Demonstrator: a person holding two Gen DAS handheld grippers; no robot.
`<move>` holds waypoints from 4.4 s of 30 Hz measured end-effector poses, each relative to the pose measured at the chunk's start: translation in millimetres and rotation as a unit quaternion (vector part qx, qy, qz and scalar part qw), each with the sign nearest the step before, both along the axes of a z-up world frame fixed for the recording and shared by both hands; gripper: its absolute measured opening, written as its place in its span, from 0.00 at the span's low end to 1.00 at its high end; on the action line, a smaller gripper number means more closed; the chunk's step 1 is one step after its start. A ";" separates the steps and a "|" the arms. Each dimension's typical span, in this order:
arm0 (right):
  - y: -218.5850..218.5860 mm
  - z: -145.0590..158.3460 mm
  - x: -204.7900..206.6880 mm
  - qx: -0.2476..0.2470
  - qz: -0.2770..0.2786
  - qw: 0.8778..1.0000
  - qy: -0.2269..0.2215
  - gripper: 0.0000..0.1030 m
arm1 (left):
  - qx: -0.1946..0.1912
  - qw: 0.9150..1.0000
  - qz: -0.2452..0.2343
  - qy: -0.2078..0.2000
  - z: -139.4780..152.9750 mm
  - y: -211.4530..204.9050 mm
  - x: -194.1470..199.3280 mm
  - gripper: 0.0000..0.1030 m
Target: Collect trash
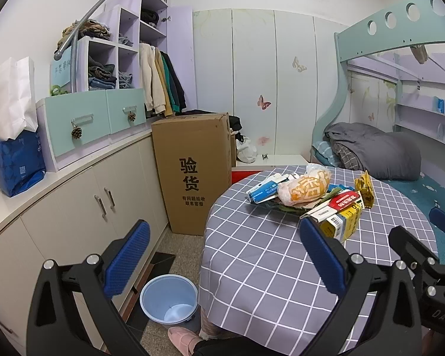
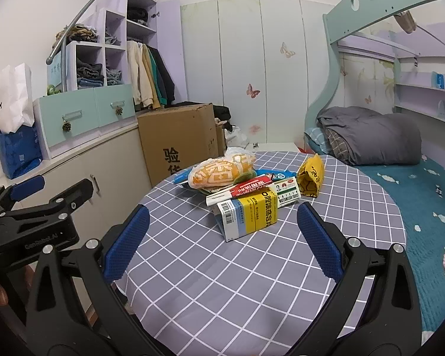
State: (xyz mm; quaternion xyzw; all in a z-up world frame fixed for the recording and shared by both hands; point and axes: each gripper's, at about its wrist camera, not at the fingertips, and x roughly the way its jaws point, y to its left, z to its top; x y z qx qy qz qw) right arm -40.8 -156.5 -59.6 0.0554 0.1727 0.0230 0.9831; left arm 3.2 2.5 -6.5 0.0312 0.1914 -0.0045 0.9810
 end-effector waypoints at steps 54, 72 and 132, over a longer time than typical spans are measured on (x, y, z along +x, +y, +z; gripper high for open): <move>-179.4 -60.5 240.5 0.162 -0.133 0.957 0.202 0.94 | -0.017 0.971 -0.197 0.136 -32.6 -120.6 230.8 0.41; -170.8 -25.4 223.8 0.124 -0.133 0.972 0.152 0.42 | -0.105 0.982 -0.141 0.064 17.0 -74.1 199.1 0.40; 333.3 -135.6 329.8 0.042 0.242 0.919 0.307 0.48 | -0.228 0.914 0.249 0.224 -179.4 333.5 222.0 0.78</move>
